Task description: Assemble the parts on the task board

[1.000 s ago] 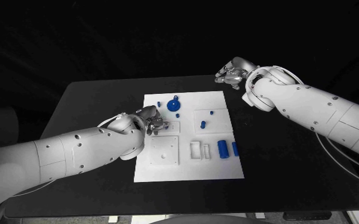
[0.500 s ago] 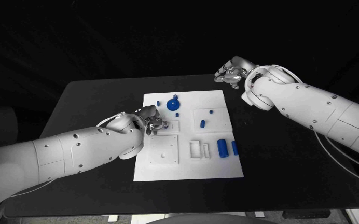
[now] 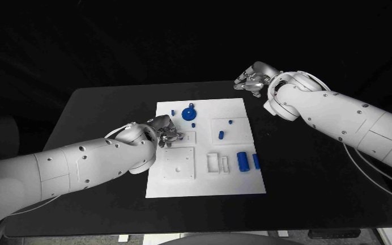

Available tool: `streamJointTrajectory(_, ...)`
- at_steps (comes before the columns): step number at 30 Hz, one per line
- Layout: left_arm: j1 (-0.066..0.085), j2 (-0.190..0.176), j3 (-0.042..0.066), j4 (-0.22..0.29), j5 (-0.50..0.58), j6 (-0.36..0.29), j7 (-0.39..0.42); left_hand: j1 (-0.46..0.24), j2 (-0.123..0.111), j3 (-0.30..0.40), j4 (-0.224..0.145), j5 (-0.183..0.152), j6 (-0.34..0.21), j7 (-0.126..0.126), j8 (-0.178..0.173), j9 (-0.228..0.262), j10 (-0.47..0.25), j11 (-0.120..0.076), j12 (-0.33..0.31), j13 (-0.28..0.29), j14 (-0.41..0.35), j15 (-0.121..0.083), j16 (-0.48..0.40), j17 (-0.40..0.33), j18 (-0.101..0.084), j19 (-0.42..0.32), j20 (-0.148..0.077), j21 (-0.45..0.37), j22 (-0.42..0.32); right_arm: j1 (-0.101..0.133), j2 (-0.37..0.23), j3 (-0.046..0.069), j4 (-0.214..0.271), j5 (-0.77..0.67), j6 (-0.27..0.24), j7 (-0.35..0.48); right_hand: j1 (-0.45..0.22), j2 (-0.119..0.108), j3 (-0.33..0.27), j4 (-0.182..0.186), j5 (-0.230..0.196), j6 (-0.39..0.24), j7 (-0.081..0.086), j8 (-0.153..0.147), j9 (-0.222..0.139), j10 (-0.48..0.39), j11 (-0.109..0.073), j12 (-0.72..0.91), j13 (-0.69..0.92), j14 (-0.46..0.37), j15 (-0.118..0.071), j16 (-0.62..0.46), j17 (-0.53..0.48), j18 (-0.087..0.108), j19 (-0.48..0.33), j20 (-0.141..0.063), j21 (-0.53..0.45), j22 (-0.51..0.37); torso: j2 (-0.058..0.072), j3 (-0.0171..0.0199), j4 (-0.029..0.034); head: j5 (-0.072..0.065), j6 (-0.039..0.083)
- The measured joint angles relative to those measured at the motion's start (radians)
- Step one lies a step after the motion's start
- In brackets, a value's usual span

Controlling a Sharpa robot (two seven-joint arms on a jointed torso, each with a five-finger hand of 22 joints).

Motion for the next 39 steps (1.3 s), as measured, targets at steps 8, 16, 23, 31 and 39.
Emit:
streamJointTrajectory(8, 0.000, -0.002, 0.001, -0.001, 0.018, -0.001, 0.002, 0.000, 0.000, -0.001, 0.001, -0.004, 0.003, 0.001, -0.001, -0.002, 0.000, 0.000, 0.000, 0.000, 0.002, -0.001, 0.000, 0.000, 0.000, 0.000, 0.000, 0.000, 0.000, -0.002, 0.001, 0.000, -0.003, 0.001, 0.001, 0.000, 0.000, 0.000, 0.000, 0.000, 0.000, 0.000, 0.000, 0.000, 0.000, 0.000, 0.000, 0.000, 0.000, 0.000, 0.000, 0.000, 0.000, 0.000, 0.000, 0.000, 0.000, 0.000, 0.000, 0.0000, -0.0001, 0.000, 0.001)
streamJointTrajectory(16, 0.000, -0.009, 0.008, 0.004, 0.062, 0.001, 0.003, 0.003, 0.003, -0.003, 0.003, -0.007, 0.003, 0.001, -0.003, 0.002, 0.000, 0.000, 0.000, 0.000, 0.002, -0.001, 0.000, 0.000, 0.000, 0.000, 0.000, 0.000, 0.001, -0.006, 0.003, 0.000, -0.016, 0.001, 0.001, 0.001, 0.000, 0.000, 0.000, 0.000, 0.000, 0.000, 0.000, 0.000, 0.000, -0.003, -0.003, 0.000, 0.000, 0.000, 0.000, 0.000, -0.001, 0.000, 0.000, 0.000, 0.000, 0.000, 0.000, 0.0000, -0.0004, -0.002, 0.001)
streamJointTrajectory(23, 0.007, -0.020, 0.019, 0.011, 0.106, 0.014, 0.001, 0.004, 0.004, -0.004, 0.003, -0.003, 0.005, 0.002, -0.003, 0.002, 0.004, 0.004, 0.000, 0.000, 0.002, -0.001, 0.000, 0.000, 0.000, 0.000, 0.000, 0.000, 0.001, -0.007, 0.003, 0.000, -0.018, 0.001, 0.001, 0.001, 0.000, 0.000, 0.000, 0.000, 0.000, 0.000, 0.000, 0.000, 0.000, -0.004, -0.004, 0.000, 0.000, 0.000, 0.000, 0.001, -0.001, 0.000, 0.000, 0.000, 0.000, 0.000, 0.000, 0.0012, -0.0002, -0.005, 0.000)
streamJointTrajectory(31, 0.013, -0.022, 0.021, 0.016, 0.136, 0.034, -0.002, 0.004, 0.004, -0.003, 0.003, -0.003, 0.006, 0.002, -0.003, 0.002, 0.004, 0.004, 0.000, 0.000, 0.004, 0.001, 0.000, 0.000, 0.000, 0.000, 0.000, 0.000, 0.000, -0.008, 0.004, 0.000, -0.019, 0.001, 0.001, 0.001, 0.000, 0.000, 0.000, 0.000, 0.000, 0.000, 0.000, 0.000, 0.000, -0.004, -0.004, 0.000, 0.000, 0.000, 0.000, 0.001, -0.001, 0.000, 0.000, 0.000, 0.000, 0.000, -0.001, 0.0011, 0.0002, -0.006, -0.001)
streamJointTrajectory(39, 0.014, -0.017, 0.022, 0.014, 0.149, 0.046, -0.009, 0.004, 0.004, -0.005, 0.000, -0.003, 0.007, 0.003, -0.001, 0.004, 0.004, 0.004, 0.000, 0.000, 0.001, -0.002, 0.000, 0.000, 0.000, 0.000, 0.000, 0.000, 0.000, -0.009, 0.004, 0.000, -0.020, 0.001, 0.002, 0.001, 0.000, 0.000, 0.000, 0.000, 0.000, 0.000, 0.000, 0.000, 0.000, -0.004, -0.004, 0.000, 0.000, 0.000, 0.000, 0.001, -0.001, 0.000, 0.000, 0.000, 0.000, 0.000, -0.001, 0.0010, 0.0004, -0.006, 0.000)
